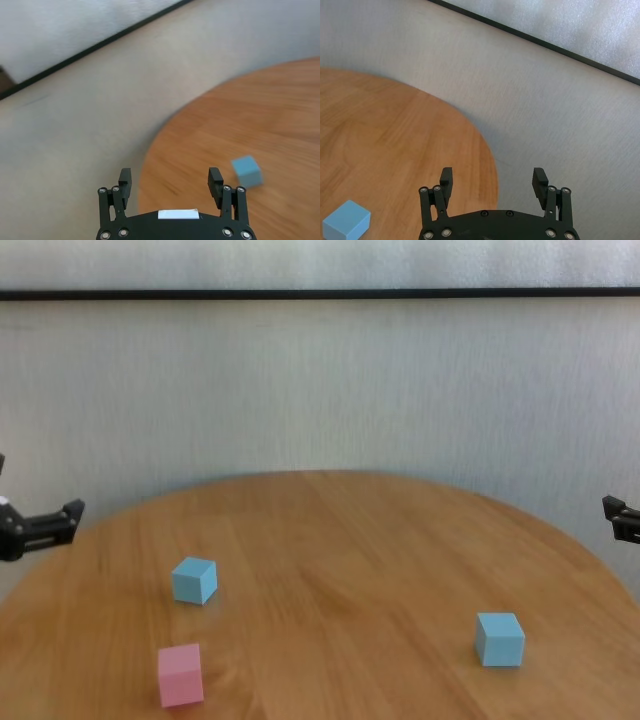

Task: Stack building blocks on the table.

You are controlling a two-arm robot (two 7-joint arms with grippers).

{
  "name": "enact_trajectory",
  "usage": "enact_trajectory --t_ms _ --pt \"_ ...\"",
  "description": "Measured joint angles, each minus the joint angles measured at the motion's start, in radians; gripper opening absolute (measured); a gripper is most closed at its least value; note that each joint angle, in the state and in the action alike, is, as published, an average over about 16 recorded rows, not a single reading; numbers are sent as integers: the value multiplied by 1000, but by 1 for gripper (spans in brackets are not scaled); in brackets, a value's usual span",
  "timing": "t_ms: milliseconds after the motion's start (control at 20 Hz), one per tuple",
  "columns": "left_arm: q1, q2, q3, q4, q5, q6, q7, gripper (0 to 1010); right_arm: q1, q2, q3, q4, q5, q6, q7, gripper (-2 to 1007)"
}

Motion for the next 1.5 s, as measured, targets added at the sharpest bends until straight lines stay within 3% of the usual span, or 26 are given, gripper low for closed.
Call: enact_trajectory --t_ms 350,600,950,1500 --pt "12 70 1 9 -32 -61 -190 1002 0 0 0 0 0 0 0 1005" --pt "-15 93 24 52 -56 -103 -345 1002 0 0 0 0 0 0 0 1005" --pt "-78 75 65 127 -84 -119 -526 1002 0 0 0 0 0 0 0 1005" --pt "-163 31 114 228 -123 -86 -753 1002 0 0 0 0 0 0 0 1005"
